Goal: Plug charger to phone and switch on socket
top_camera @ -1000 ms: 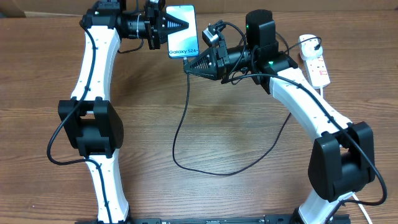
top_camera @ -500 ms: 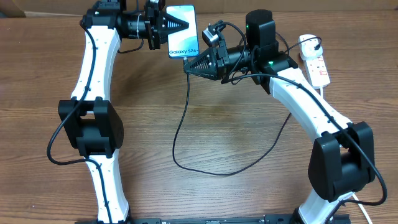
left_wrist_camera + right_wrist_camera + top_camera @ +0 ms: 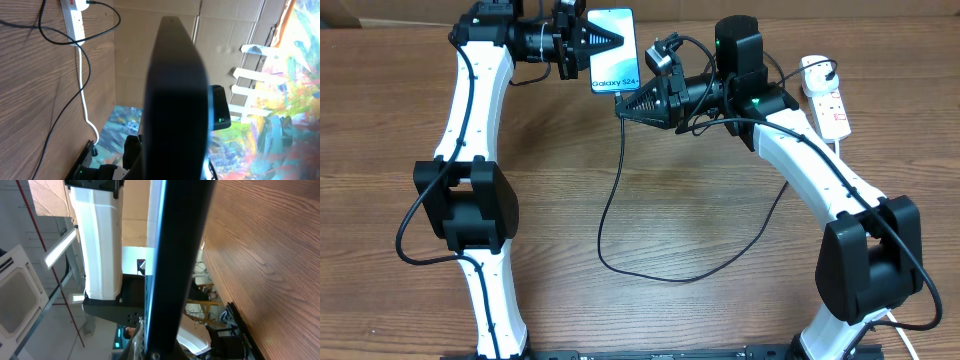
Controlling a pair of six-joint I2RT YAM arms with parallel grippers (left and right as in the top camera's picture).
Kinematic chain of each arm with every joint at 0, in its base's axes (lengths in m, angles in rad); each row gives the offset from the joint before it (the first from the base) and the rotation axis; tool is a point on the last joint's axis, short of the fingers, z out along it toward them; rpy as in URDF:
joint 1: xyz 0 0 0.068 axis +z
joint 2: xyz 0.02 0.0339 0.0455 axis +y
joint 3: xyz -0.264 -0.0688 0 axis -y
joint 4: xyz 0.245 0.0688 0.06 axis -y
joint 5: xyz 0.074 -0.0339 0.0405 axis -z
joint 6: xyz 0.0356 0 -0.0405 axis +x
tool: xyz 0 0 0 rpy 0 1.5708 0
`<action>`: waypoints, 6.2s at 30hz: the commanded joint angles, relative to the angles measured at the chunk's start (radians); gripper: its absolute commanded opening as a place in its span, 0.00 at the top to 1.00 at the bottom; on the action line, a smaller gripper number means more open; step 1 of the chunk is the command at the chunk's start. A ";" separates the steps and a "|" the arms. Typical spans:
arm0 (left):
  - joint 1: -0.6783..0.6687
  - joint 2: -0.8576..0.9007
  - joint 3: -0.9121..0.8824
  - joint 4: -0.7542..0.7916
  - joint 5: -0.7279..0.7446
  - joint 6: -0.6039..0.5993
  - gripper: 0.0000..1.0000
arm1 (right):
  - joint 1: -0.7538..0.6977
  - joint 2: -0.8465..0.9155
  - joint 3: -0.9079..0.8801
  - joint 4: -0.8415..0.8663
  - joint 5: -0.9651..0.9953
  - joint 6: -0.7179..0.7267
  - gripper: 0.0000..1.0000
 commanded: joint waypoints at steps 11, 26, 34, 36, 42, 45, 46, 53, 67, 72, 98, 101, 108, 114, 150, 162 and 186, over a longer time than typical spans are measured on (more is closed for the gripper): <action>-0.022 -0.014 0.021 0.004 0.042 0.038 0.96 | 0.006 -0.004 0.008 0.010 0.010 0.004 0.96; -0.021 -0.014 0.021 -0.010 0.056 0.038 0.96 | 0.003 -0.004 0.008 0.021 0.037 0.005 0.96; -0.021 -0.014 0.021 -0.049 0.056 0.083 0.96 | 0.003 -0.004 0.008 0.138 0.037 0.116 0.96; -0.021 -0.014 0.021 -0.050 0.056 0.083 0.96 | 0.003 -0.004 0.008 0.145 0.044 0.129 0.96; -0.021 -0.014 0.021 -0.049 0.056 0.093 0.96 | 0.003 -0.004 0.008 0.136 0.048 0.144 0.96; -0.023 -0.014 0.021 -0.051 0.056 0.098 0.96 | 0.003 -0.004 0.008 0.123 0.055 0.148 0.96; -0.025 -0.014 0.021 -0.053 0.056 0.098 0.96 | 0.003 -0.004 0.008 0.122 0.056 0.147 0.96; -0.037 -0.014 0.021 -0.075 0.056 0.097 0.96 | 0.003 -0.004 0.008 0.122 0.066 0.146 0.96; -0.040 -0.014 0.021 -0.101 0.056 0.098 0.96 | 0.003 -0.004 0.008 0.122 0.081 0.140 0.96; -0.041 -0.014 0.021 -0.101 0.056 0.098 0.96 | 0.003 -0.004 0.008 0.122 0.082 0.148 0.96; -0.048 -0.014 0.021 -0.102 0.056 0.109 0.96 | -0.019 -0.004 0.008 0.122 0.076 0.158 0.87; -0.048 -0.014 0.021 -0.102 0.056 0.109 0.96 | -0.019 -0.004 0.008 0.122 0.076 0.158 0.80; -0.046 -0.014 0.021 -0.100 0.056 0.109 0.96 | -0.020 -0.004 0.008 0.122 0.069 0.158 0.70; -0.033 -0.014 0.021 -0.065 0.052 0.109 0.96 | -0.024 -0.004 0.008 0.105 0.066 0.154 0.59; -0.056 0.064 0.011 -0.127 -0.279 0.289 0.96 | -0.241 -0.004 0.008 -0.715 0.321 -0.473 0.29; -0.073 0.201 0.011 -0.119 -0.291 0.409 0.96 | -0.259 -0.004 0.008 -0.822 0.462 -0.549 0.27; -0.121 0.361 0.011 -0.113 -0.367 0.508 0.96 | -0.265 -0.004 0.008 -0.871 0.471 -0.589 0.27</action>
